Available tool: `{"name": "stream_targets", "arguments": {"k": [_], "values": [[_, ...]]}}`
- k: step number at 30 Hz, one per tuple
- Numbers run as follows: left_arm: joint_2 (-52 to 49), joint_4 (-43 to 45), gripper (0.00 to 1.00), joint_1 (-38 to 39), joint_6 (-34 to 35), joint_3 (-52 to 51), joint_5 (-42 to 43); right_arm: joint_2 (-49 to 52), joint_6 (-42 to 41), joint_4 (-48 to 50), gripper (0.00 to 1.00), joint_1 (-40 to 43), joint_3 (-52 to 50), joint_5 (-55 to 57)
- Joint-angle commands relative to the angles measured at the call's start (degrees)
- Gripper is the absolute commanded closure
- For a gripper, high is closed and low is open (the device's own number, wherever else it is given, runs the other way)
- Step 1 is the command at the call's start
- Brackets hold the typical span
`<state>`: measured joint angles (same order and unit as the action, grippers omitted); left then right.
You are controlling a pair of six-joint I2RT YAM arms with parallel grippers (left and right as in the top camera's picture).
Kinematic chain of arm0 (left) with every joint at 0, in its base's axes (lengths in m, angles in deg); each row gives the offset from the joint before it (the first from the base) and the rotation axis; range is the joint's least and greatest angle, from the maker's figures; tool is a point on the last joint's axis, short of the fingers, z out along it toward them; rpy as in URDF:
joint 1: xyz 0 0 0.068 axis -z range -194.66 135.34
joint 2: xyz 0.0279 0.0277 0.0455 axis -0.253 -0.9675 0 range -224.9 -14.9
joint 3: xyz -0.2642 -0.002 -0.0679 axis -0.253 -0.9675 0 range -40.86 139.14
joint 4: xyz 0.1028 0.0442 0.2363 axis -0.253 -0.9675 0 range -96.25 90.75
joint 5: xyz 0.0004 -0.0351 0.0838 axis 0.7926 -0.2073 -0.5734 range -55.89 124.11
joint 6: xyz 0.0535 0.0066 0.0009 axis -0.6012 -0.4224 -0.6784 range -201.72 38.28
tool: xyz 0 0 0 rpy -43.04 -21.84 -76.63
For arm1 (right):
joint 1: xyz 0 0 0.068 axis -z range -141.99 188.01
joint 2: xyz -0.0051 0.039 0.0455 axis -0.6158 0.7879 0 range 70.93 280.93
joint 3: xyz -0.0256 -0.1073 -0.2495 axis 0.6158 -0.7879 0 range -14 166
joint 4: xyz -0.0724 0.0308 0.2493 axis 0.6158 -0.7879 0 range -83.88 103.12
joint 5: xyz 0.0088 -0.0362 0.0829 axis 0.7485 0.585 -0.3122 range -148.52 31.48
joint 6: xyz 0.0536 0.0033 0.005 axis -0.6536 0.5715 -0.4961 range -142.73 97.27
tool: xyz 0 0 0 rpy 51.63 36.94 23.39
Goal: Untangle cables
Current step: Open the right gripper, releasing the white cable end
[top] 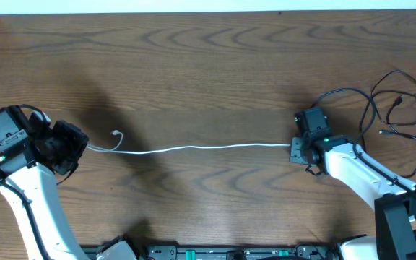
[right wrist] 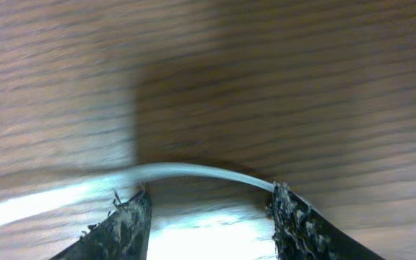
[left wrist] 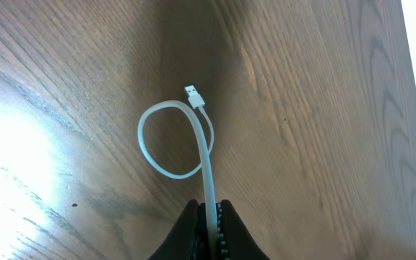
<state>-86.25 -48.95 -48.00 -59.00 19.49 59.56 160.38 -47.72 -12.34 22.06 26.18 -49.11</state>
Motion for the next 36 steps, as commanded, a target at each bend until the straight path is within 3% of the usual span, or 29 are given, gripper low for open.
{"name": "stream_targets", "arguments": {"k": [1, 17, 24, 36], "values": [[0.6, -0.2, 0.92, -0.3, 0.5, 0.8, -0.7, 2.4, 0.4, -1.4, 0.51, 2.4, -2.4, 4.2], [0.6, -0.2, 0.92, -0.3, 0.5, 0.8, -0.7, 2.4, 0.2, -5.2, 0.55, 10.9, -2.4, 7.0], [0.6, -0.3, 0.93, -0.3, 0.5, 0.8, -0.4, 2.4, 0.2, -5.4, 0.51, 12.3, -2.4, 6.0], [0.6, -0.3, 0.92, 2.4, 0.5, 0.8, 9.2, 2.4, 0.3, 2.8, 0.37, 12.1, -2.4, -15.9]]}}
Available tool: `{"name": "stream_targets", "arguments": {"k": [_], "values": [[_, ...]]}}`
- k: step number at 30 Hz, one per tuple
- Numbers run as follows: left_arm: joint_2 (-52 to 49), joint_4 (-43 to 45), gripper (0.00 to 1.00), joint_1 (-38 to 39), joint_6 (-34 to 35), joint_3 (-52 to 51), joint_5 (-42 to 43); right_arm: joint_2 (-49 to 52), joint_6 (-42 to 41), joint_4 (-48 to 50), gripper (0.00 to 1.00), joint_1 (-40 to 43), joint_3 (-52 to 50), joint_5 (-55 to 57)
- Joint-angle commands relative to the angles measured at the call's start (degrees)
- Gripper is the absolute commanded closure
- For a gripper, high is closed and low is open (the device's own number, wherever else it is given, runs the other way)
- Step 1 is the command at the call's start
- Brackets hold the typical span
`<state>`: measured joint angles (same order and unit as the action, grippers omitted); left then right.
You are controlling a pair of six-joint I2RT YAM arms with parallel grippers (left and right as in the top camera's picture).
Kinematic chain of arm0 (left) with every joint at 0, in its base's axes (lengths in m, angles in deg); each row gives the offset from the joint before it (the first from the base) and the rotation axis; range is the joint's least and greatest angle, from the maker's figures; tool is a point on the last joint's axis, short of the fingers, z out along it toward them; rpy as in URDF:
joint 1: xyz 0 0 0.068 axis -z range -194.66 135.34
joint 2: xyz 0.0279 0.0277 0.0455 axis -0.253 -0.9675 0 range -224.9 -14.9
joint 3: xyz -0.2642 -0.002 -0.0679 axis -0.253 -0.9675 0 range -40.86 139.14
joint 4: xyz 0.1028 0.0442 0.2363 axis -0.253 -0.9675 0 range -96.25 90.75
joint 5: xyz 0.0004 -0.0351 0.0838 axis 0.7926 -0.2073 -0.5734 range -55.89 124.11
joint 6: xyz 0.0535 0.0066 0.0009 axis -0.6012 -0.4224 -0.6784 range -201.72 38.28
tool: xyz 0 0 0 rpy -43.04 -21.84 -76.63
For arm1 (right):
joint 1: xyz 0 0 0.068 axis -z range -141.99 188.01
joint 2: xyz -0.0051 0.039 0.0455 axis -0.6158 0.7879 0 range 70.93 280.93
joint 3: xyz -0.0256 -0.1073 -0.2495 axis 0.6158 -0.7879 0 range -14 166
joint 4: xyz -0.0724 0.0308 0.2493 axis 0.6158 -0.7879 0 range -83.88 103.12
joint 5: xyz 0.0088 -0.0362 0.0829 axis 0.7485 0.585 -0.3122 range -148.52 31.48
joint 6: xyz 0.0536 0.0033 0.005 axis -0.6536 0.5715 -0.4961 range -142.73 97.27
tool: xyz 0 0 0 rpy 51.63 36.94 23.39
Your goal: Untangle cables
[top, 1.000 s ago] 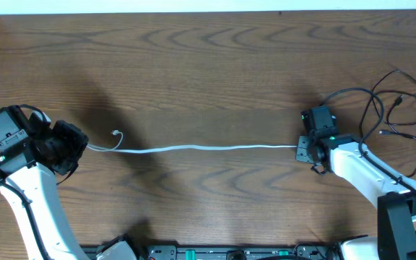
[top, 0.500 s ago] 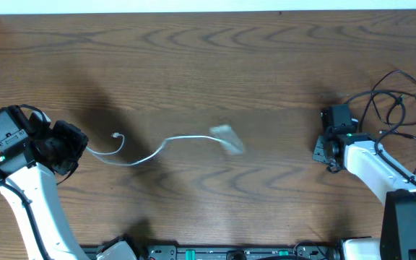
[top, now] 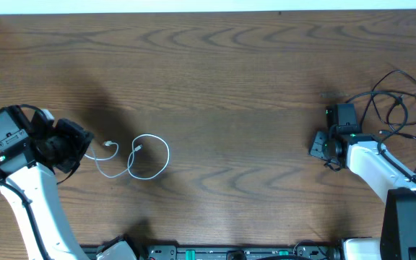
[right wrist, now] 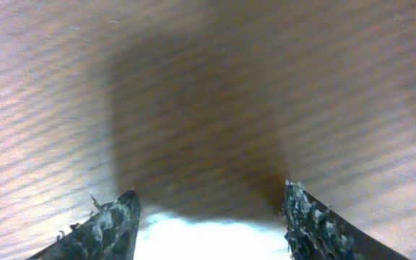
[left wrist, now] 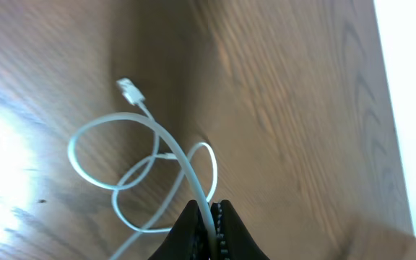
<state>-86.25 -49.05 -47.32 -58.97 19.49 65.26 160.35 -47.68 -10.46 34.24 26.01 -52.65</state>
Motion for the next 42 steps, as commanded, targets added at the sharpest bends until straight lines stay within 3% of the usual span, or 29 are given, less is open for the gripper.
{"name": "stream_targets", "arguments": {"k": [1, 9, 16, 24, 30, 36, 42], "values": [[0.6, -0.1, 0.92, 2.8, 0.5, 0.8, 3.4, 2.4, 0.6, 1.9, 0.37, -0.1, -2.3, -14.9], [0.6, 4.1, 0.92, 18.3, 0.5, 0.8, 3.4, 2.4, 4.3, 11.0, 0.28, -3.3, -2.3, -36.4], [0.6, 13.2, 0.92, 34.8, 0.5, 0.8, 3.4, 2.4, 4.3, 14.2, 0.24, -8.2, -2.3, -40.6], [0.6, 29.7, 0.92, 49.9, 0.5, 0.8, 3.4, 2.4, 9.2, 16.5, 0.16, -14.4, -2.3, -41.9], [0.6, 39.6, 0.92, 55.4, 6.2, 0.8, 3.4, 2.4, 9.3, 16.9, 0.12, -15.1, -2.3, -37.8], [0.6, 40.1, 0.92, 57.9, 8.2, 0.8, 3.4, 2.4, 9.1, 15.0, 0.12, -15.1, -2.3, -32.1], [0.3, 32.0, 0.69, 58.1, 5.9, 0.8, -2.1, 2.4, 9.2, 11.7, 0.12, -15.1, -2.3, -26.4]]}}
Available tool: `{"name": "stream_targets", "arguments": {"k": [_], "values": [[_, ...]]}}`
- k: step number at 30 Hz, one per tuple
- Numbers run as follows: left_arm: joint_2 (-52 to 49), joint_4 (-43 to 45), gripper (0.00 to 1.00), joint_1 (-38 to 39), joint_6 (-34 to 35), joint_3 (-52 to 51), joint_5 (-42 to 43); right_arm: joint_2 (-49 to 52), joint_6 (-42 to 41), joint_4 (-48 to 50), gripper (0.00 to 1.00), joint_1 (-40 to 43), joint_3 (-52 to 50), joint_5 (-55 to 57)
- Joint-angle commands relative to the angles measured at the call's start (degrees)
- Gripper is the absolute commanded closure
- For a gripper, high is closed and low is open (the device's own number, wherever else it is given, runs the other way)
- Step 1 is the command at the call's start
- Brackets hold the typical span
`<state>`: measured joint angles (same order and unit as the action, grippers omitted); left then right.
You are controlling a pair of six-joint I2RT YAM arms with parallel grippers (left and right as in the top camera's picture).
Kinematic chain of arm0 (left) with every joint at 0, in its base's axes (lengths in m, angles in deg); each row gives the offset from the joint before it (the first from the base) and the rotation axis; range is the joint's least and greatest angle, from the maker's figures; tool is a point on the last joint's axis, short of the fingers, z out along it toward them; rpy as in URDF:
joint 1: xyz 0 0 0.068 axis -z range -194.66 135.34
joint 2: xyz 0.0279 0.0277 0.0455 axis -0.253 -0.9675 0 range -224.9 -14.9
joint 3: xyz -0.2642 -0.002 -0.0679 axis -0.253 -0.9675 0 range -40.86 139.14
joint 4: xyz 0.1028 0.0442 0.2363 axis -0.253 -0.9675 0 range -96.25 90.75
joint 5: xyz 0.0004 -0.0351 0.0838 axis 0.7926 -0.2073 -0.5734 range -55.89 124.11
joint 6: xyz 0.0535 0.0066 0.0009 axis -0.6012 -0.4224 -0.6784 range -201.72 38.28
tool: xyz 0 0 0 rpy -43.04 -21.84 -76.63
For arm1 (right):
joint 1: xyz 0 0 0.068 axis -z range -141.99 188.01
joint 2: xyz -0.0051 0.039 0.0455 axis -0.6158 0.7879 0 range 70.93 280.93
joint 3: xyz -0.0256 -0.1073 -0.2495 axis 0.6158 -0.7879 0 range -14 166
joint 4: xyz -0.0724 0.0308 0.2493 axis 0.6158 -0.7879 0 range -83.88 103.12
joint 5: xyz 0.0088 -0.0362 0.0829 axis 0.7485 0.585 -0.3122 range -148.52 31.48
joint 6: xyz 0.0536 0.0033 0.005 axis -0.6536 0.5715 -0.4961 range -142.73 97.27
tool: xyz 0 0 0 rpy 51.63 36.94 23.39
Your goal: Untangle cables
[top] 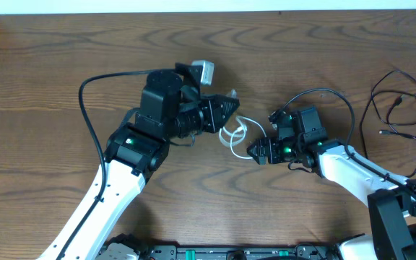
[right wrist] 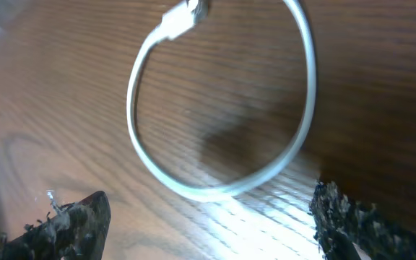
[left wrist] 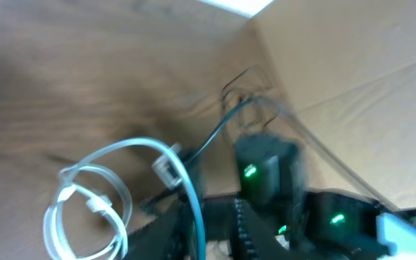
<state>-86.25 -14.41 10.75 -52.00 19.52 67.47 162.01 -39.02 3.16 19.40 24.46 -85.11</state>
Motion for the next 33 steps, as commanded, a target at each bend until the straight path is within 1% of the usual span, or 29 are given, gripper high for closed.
{"name": "stream_targets", "arguments": {"k": [1, 3, 6, 11, 14, 19, 22, 25, 28, 31, 33], "values": [[0.2, -4.7, 0.67, 0.0, -1.5, 0.8, -6.4, 0.8, 0.5, -2.3, 0.12, -0.2, -0.7, 6.3], [0.0, -9.8, 0.64, 0.0, -1.6, 0.8, -12.2, 0.8, 0.5, -2.8, 0.12, -0.2, -0.7, 7.0], [-0.5, -15.7, 0.64, 0.0, -1.6, 0.7, -19.6, 0.8, 0.5, -2.9, 0.12, -0.2, -0.7, 7.0], [-1.2, -22.2, 0.64, 0.0, -1.6, 0.7, -26.1, 0.8, 0.5, -2.8, 0.11, -0.2, -0.7, 6.0], [-1.4, -23.7, 0.64, 0.0, -1.6, 0.2, -28.1, 0.8, 0.5, -2.5, 0.12, -0.2, -0.7, 1.7], [-1.7, -25.0, 0.64, 0.0, -1.6, -0.3, -28.8, 0.8, 0.5, -1.2, 0.14, -0.2, -0.7, -9.2], [-1.7, -25.1, 0.64, 0.0, -1.6, -0.4, -29.9, 0.8, 0.5, -0.4, 0.15, -0.3, -0.7, -12.8], [-1.7, -25.5, 0.64, 0.0, -1.6, -0.4, -32.2, 0.8, -0.7, 0.2, 0.2, -0.3, -0.7, -13.0], [-1.7, -26.7, 0.64, 0.0, -1.6, -0.5, -37.0, 0.8, -2.0, 0.9, 0.24, -0.8, -0.7, -13.0], [-1.7, -28.4, 0.64, 0.0, -1.6, -0.5, -41.6, 0.8, -2.1, 2.3, 0.25, -1.7, -0.7, -13.0], [-1.7, -29.3, 0.64, 0.0, -1.6, -0.5, -43.0, 0.8, -2.1, 3.4, 0.24, -2.6, -0.7, -13.0]]}}
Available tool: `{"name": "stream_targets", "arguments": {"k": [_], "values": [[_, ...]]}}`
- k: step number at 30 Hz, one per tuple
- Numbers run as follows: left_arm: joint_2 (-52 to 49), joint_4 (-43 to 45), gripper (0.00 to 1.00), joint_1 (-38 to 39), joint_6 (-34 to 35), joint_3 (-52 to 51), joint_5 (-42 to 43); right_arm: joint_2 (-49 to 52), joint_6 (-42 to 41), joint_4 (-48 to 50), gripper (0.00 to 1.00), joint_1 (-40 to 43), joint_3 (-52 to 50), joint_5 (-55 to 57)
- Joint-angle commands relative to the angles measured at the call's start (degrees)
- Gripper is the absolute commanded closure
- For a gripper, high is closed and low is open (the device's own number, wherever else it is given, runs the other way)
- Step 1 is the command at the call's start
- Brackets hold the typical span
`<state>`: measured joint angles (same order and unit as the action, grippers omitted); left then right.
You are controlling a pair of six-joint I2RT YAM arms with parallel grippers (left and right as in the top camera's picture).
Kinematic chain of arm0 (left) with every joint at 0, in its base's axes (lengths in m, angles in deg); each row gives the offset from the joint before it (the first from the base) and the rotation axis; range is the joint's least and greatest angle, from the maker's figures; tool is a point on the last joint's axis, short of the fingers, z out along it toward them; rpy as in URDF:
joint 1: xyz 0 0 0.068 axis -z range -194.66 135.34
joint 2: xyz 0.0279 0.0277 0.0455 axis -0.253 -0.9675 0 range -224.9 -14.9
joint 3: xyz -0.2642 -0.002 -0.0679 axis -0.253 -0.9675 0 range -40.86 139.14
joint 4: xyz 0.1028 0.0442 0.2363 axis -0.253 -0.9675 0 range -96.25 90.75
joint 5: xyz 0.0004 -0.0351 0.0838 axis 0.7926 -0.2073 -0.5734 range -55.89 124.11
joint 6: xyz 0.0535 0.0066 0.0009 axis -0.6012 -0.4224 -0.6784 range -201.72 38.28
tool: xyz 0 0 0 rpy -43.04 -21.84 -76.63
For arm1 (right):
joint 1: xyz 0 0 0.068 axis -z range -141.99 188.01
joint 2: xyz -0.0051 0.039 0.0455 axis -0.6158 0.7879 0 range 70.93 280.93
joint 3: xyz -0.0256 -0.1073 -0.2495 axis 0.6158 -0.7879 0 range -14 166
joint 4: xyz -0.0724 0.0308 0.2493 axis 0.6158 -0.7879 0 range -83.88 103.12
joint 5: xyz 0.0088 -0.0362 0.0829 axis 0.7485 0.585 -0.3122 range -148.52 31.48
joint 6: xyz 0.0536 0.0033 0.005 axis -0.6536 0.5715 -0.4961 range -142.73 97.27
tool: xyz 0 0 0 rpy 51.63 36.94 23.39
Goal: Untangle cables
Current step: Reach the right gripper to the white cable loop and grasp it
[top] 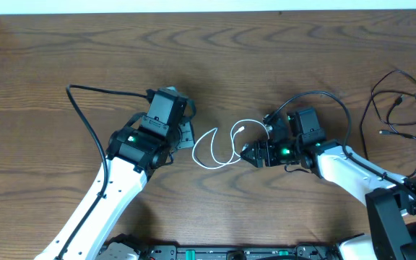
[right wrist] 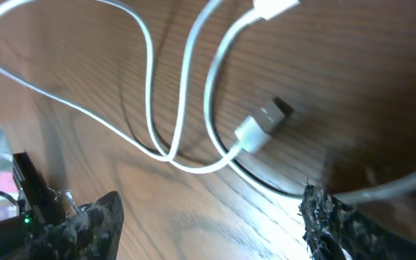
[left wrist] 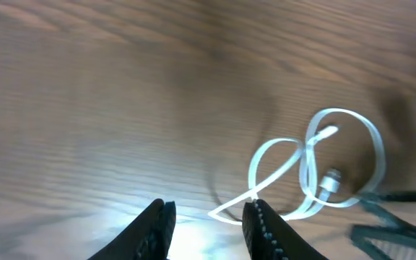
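A white cable (top: 230,143) lies in loose, crossing loops at the middle of the table. In the left wrist view the white cable (left wrist: 307,162) sits ahead and to the right, one bend reaching just beyond the fingertips. My left gripper (top: 186,134) (left wrist: 206,217) is open, with nothing between its fingers. My right gripper (top: 248,153) (right wrist: 208,217) stands wide open at the loops' right side. One white plug (right wrist: 255,130) lies ahead of it, and a second plug (right wrist: 273,7) shows at the top edge.
A tangle of thin black cables (top: 398,100) lies at the table's right edge. A black lead (top: 100,90) arcs from the left arm over the wooden table (top: 215,58). The white wall borders the table's far edge.
My left gripper was shut on the white cable above the table's middle. Now it is open, further left, and the cable lies loose on the wood. The right gripper stays open beside it.
The cable first ran nearly straight from my shut left gripper at the far left to my right gripper. Then it lay coiled by the left gripper, the right one further right. Then both met mid-table with the cable held; now it lies released there.
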<state>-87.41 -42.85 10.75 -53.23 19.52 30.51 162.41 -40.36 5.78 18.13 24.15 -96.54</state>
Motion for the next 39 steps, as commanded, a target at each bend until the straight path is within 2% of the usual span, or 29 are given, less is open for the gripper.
{"name": "stream_targets", "arguments": {"k": [1, 5, 9, 12, 14, 28, 39], "values": [[-0.5, -1.2, 0.64, 0.0, -0.3, -0.5, -6.2, 0.4, -0.8, 1.6, 0.25, -2.0, -0.4, -1.5], [-0.5, -1.6, 0.64, 0.0, -0.3, -0.6, -6.1, 0.4, -1.0, 4.2, 0.29, -4.6, -0.4, 2.7], [-0.5, -1.6, 0.63, 0.0, -0.3, -0.6, -6.1, 0.4, -7.1, 4.4, 0.33, -7.3, -0.4, 14.8], [-0.5, -1.6, 0.64, 0.0, -0.3, -0.6, -5.9, 0.4, -9.5, 5.0, 0.36, -8.7, -0.4, 18.8], [-0.5, -1.8, 0.64, 0.0, -0.3, -0.6, -5.9, 0.4, -10.3, 6.4, 0.39, -9.7, -0.4, 19.3], [-0.5, -1.9, 0.64, 0.0, -0.3, -0.6, -5.9, 0.6, -11.1, 11.9, 0.4, -14.1, -0.4, 23.0], [-0.5, -2.4, 0.64, 0.0, -0.3, -0.6, -5.9, 5.4, -11.3, 17.4, 0.38, -17.0, -0.4, 22.2]]}}
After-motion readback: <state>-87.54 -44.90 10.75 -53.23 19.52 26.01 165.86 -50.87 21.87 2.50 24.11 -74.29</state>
